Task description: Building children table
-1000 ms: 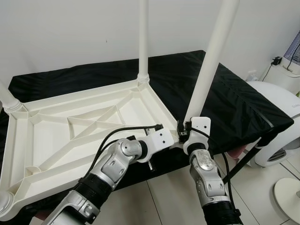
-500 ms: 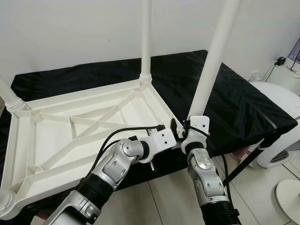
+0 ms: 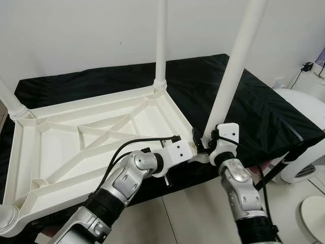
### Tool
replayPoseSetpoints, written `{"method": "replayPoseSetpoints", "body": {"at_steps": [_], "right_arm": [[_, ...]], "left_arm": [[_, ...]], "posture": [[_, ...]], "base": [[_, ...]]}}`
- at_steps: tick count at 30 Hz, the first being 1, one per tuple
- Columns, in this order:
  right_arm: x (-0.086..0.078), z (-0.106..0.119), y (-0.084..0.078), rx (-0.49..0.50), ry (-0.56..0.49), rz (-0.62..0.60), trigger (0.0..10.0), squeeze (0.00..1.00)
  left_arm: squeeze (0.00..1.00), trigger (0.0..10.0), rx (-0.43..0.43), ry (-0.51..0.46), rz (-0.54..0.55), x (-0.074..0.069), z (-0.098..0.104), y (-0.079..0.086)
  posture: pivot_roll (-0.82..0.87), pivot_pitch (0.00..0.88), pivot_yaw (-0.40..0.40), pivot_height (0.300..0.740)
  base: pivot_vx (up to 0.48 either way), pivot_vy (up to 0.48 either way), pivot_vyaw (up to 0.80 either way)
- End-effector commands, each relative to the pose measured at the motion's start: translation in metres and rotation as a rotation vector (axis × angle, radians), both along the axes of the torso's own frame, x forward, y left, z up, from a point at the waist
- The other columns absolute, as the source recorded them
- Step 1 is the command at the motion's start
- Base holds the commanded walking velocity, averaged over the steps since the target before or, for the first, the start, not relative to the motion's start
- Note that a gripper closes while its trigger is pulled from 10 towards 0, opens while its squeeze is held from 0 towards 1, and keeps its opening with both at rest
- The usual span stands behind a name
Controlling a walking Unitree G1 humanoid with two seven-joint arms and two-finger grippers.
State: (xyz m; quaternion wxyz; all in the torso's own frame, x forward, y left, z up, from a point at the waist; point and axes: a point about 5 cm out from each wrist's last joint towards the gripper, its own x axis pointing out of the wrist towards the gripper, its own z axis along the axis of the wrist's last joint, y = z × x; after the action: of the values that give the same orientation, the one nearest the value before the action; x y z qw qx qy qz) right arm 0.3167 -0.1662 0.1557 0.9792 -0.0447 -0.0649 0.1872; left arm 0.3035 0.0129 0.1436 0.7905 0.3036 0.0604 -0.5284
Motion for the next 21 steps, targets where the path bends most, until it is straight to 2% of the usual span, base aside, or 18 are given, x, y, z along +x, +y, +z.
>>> {"method": "replayPoseSetpoints", "body": {"at_steps": [1, 3, 5, 6, 8, 10, 14, 21], "right_arm": [[-0.001, -0.003, -0.005, 0.001, 0.013, 0.113, 10.0, 0.00], [-0.001, -0.004, -0.006, -0.002, 0.018, 0.135, 10.0, 0.00], [-0.002, -0.008, -0.008, -0.013, 0.054, 0.238, 10.0, 0.00], [-0.002, -0.008, -0.008, -0.013, 0.054, 0.238, 10.0, 0.00], [-0.004, -0.012, -0.010, -0.034, 0.088, 0.327, 10.0, 0.00], [-0.004, -0.012, -0.010, -0.034, 0.088, 0.327, 10.0, 0.00], [0.001, -0.017, -0.021, -0.127, 0.126, 0.419, 10.0, 0.00], [0.012, -0.012, -0.031, -0.161, 0.124, 0.446, 10.0, 0.00]], "left_arm": [[0.00, 10.0, 0.021, 0.036, -0.057, -0.005, -0.006, -0.006], [0.00, 10.0, 0.021, 0.035, -0.057, -0.005, -0.006, -0.006], [0.00, 10.0, 0.022, 0.034, -0.057, -0.005, -0.006, -0.006], [0.00, 10.0, 0.022, 0.034, -0.057, -0.005, -0.006, -0.006], [0.00, 10.0, 0.022, 0.033, -0.058, -0.005, -0.005, -0.006], [0.00, 10.0, 0.022, 0.033, -0.058, -0.005, -0.005, -0.006], [0.00, 10.0, 0.022, 0.034, -0.058, -0.005, -0.005, -0.005], [0.00, 10.0, 0.024, 0.033, -0.058, -0.005, -0.005, -0.004]], "posture": [[-0.10, 0.053, 0.019, 0.740], [-0.10, 0.053, 0.019, 0.740], [-0.10, 0.052, 0.020, 0.740], [-0.10, 0.052, 0.020, 0.740], [-0.10, 0.052, 0.021, 0.740], [-0.10, 0.052, 0.021, 0.740], [-0.09, 0.052, 0.024, 0.740], [-0.09, 0.052, 0.024, 0.740]], "base": [[0.000, 0.000, 0.00], [0.000, 0.000, 0.00], [0.000, 0.000, 0.00], [0.000, 0.000, 0.00], [0.000, 0.000, 0.00], [0.000, 0.000, 0.00], [0.000, 0.000, 0.00], [0.000, 0.000, 0.00]]}}
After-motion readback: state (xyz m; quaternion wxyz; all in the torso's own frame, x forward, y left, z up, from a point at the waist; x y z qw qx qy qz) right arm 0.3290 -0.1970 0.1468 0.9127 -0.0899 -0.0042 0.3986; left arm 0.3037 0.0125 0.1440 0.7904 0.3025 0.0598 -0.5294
